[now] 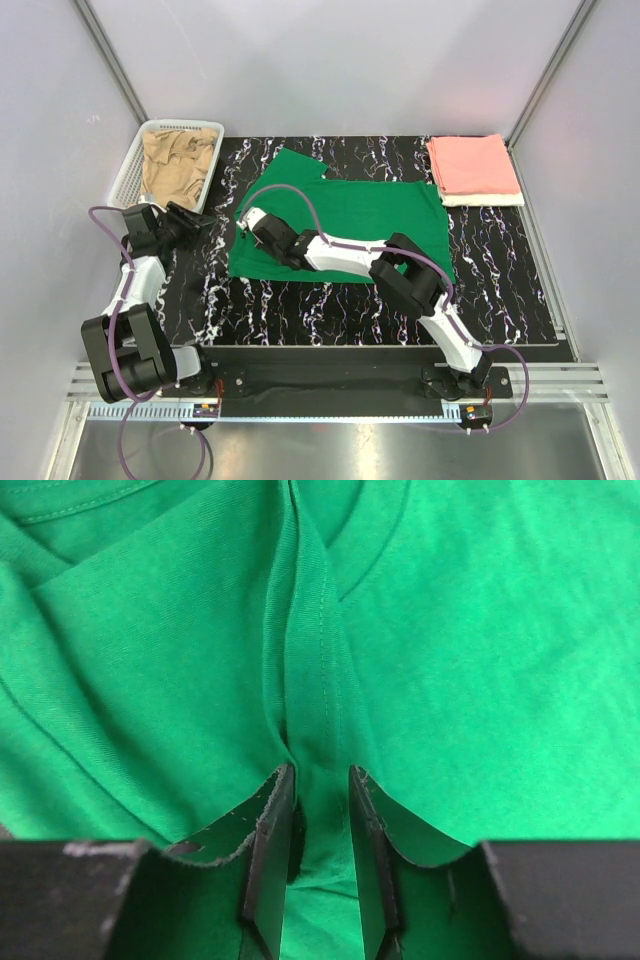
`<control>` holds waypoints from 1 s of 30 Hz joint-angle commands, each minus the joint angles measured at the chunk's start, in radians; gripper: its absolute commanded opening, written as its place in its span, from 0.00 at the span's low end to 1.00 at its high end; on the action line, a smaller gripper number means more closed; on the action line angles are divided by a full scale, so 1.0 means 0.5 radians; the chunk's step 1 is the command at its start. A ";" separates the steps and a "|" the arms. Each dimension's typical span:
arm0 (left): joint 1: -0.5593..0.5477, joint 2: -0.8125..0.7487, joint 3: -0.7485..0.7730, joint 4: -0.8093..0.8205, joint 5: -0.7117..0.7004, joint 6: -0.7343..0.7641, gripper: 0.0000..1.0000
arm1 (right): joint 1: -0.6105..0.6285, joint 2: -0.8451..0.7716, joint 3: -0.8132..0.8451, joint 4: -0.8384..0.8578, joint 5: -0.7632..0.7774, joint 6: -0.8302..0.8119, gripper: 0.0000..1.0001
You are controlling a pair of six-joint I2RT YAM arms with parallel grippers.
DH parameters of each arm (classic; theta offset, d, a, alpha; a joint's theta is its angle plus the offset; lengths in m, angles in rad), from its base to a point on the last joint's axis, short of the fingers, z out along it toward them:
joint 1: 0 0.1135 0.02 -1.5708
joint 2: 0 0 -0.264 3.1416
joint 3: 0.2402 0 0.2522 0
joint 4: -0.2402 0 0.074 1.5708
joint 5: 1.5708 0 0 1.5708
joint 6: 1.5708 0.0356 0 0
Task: Fold and stack the t-shirts
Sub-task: Fold the tshirt
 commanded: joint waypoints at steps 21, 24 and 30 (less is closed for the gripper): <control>0.008 -0.053 0.013 0.099 0.051 0.024 0.51 | -0.069 -0.065 0.223 -0.068 0.124 0.069 0.31; 0.008 -0.044 0.013 0.102 0.060 0.015 0.51 | -0.121 -0.111 0.161 -0.068 0.023 0.146 0.39; -0.001 -0.056 0.001 0.150 0.072 0.030 0.50 | -0.293 -0.203 0.057 -0.132 -0.321 0.256 0.44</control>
